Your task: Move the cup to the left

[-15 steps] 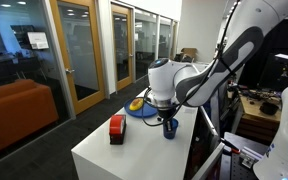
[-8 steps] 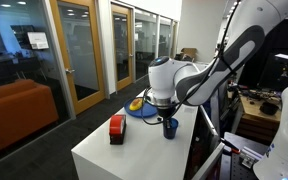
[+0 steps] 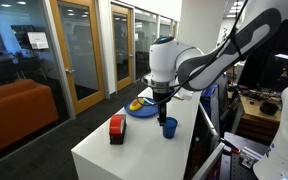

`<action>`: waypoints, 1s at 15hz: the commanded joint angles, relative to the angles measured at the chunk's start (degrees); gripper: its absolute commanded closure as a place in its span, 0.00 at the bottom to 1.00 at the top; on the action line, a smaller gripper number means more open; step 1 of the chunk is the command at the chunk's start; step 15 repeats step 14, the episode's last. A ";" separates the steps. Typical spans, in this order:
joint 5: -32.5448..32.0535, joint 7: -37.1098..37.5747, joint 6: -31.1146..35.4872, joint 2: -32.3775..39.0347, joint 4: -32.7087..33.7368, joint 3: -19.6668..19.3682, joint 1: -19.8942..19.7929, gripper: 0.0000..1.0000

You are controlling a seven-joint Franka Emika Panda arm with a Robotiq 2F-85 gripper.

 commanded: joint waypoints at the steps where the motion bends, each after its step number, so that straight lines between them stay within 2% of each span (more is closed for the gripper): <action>1: 1.96 3.21 -2.85 -2.78 2.32 0.15 -0.53 0.00; 9: 10.88 10.43 -5.72 -4.08 8.05 -4.05 -4.97 0.00; 11: 11.31 11.75 -7.25 -3.94 8.84 -4.70 -5.88 0.00; 12: 10.08 9.86 -4.73 -4.62 7.25 -4.55 -5.74 0.00; 15: 10.28 10.73 -5.27 -4.52 7.50 -4.74 -6.04 0.00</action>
